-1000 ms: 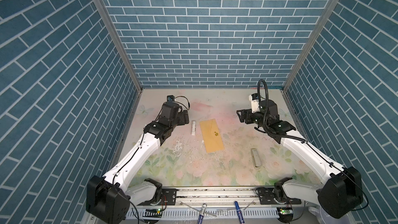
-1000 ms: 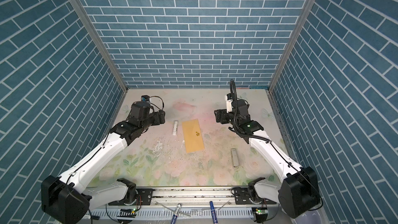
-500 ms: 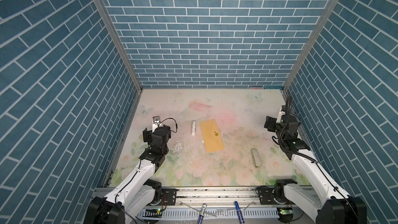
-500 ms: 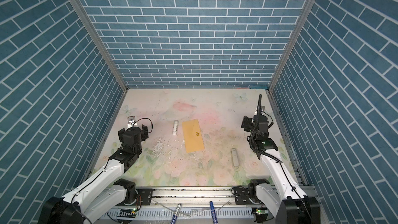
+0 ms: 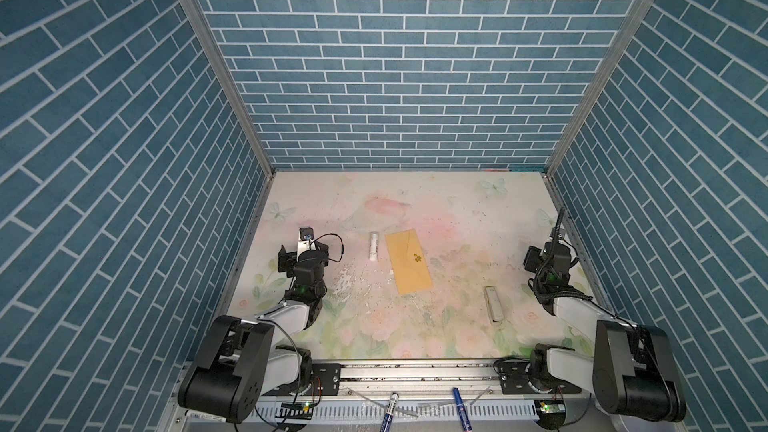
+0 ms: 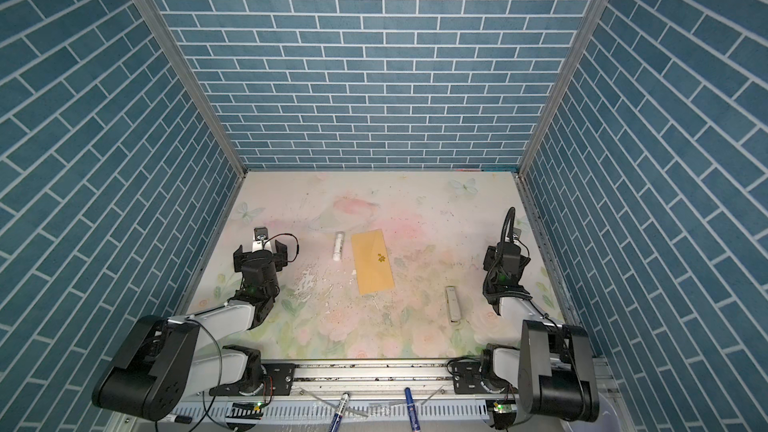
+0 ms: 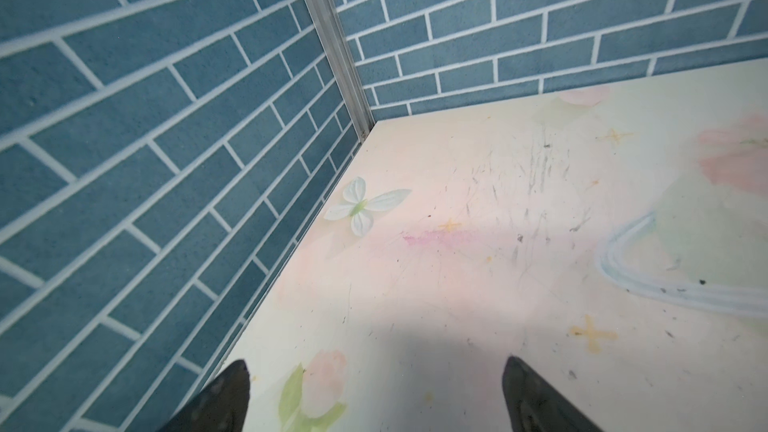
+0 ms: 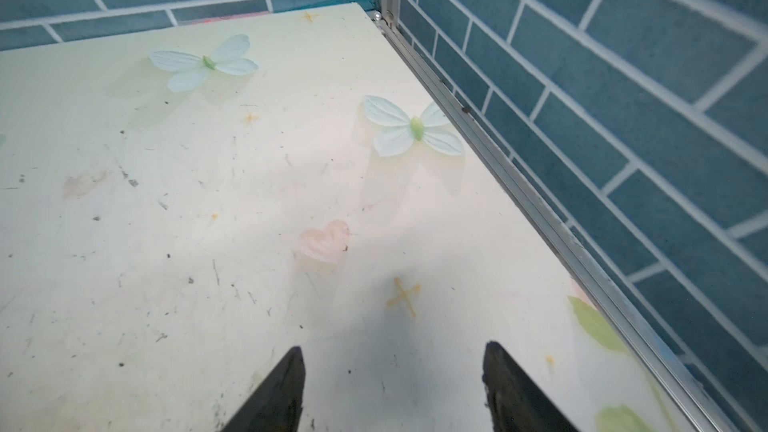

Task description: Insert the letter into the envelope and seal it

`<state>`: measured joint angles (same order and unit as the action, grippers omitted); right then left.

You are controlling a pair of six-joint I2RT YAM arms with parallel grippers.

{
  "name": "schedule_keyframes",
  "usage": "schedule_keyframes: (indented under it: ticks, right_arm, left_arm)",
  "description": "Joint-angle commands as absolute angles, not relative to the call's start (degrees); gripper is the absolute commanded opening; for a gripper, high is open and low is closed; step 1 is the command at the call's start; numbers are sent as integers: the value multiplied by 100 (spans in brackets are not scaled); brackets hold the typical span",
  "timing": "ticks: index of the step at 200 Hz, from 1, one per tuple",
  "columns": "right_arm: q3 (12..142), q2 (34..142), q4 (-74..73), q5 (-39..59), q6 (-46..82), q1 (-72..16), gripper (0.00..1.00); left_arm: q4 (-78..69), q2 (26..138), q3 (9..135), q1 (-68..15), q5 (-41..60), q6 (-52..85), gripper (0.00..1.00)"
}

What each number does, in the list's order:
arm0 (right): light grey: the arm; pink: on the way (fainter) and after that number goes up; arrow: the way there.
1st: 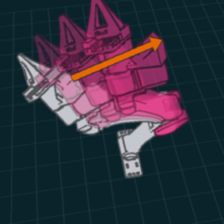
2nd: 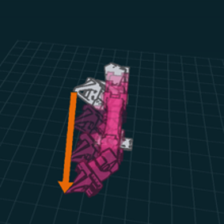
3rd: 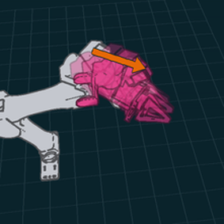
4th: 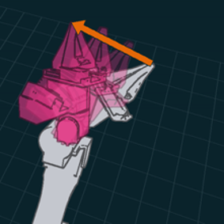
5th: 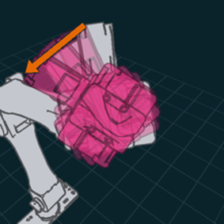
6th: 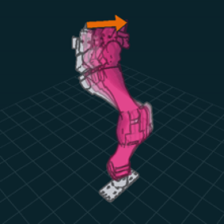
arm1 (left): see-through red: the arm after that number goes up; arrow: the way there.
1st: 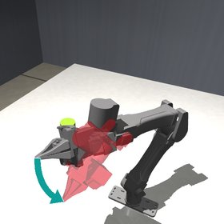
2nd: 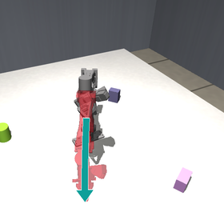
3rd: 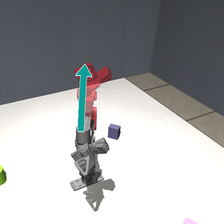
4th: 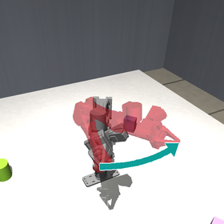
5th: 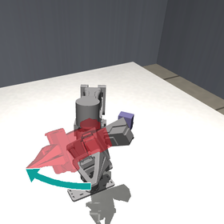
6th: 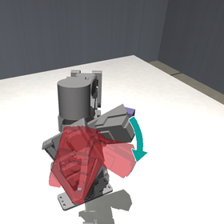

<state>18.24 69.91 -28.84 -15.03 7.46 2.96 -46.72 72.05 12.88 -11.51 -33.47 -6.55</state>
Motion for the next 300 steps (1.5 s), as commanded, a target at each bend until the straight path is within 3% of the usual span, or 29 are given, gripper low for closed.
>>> schedule_keyframes:
  ticks: [1, 37, 55, 87, 130, 141, 187, 250, 300]
  right_arm:
    - [1681, 7238, -4247, -1146, 347, 335, 69]
    - [2134, 7592, -3810, -559, 170, 374, 75]
    - [2212, 7652, -3697, -301, 102, 377, 82]
    - [2294, 7724, -3649, -69, 101, 386, 86]
    - [1964, 8514, -5251, 300, 305, 387, 98]
    - [1850, 8888, -5860, 433, 309, 387, 99]
    - [2264, 8816, -4887, 372, 284, 411, 99]
    - [2152, 8813, -5138, -156, 422, 358, 99]
    - [2249, 8831, -4949, 318, 194, 324, 99]
  left_arm:
    - [-4950, 7311, 1458, -1065, -2914, -783, 95]
    - [-5137, 7489, 1487, -845, -2308, -526, 96]
    - [-6127, 8092, 1323, -775, -2198, -505, 95]
    - [-6596, 8735, 1354, -781, -2006, -566, 96]
    - [-6148, 8709, 1565, -773, -1953, -577, 100]
    - [-6023, 8709, 1631, -773, -1942, -582, 100]
    - [-5342, 8708, 1991, -693, -1806, -530, 100]
    - [-4843, 8683, 2215, -378, -1407, -264, 100]
    - [-4871, 8669, 2189, -387, -1327, -317, 100]
